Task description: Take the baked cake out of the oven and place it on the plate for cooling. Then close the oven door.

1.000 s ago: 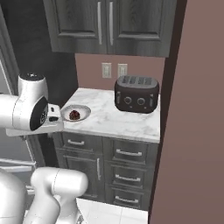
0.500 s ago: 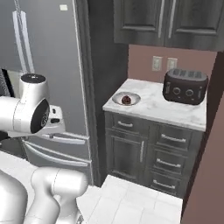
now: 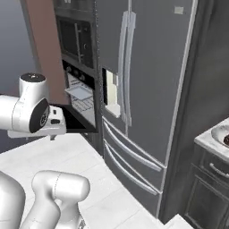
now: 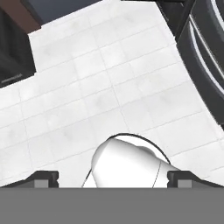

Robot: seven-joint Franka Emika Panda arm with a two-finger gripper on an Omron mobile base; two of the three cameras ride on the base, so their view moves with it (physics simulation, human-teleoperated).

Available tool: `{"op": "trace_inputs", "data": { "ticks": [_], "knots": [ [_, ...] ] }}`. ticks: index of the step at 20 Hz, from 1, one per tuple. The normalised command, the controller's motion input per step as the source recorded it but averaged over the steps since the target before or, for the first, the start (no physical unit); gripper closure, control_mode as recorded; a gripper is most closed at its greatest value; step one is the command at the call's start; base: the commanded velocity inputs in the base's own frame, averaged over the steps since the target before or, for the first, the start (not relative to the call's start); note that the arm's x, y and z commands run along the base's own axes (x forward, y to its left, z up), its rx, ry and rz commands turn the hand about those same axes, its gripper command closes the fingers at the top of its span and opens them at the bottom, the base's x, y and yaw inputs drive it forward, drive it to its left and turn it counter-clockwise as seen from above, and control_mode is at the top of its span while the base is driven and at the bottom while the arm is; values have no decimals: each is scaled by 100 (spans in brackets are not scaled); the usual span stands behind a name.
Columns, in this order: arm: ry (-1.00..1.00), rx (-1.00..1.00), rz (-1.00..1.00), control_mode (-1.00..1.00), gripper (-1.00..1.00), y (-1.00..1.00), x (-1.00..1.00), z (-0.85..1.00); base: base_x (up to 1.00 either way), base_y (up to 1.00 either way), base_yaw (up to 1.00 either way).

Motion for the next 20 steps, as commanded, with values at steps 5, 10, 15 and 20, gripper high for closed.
{"op": "trace_inputs", "data": {
  "ticks": [5, 10, 15, 20],
  "knots": [
    [0, 0, 0, 100, -100, 0, 0, 0, 82, -2, 51],
    [0, 0, 0, 100, -100, 0, 0, 0, 83, -20, 24],
    [0, 0, 0, 100, -100, 0, 0, 0, 55, 0, 9],
    [0, 0, 0, 100, -100, 0, 0, 0, 34, 27, 3]
  ]
}}
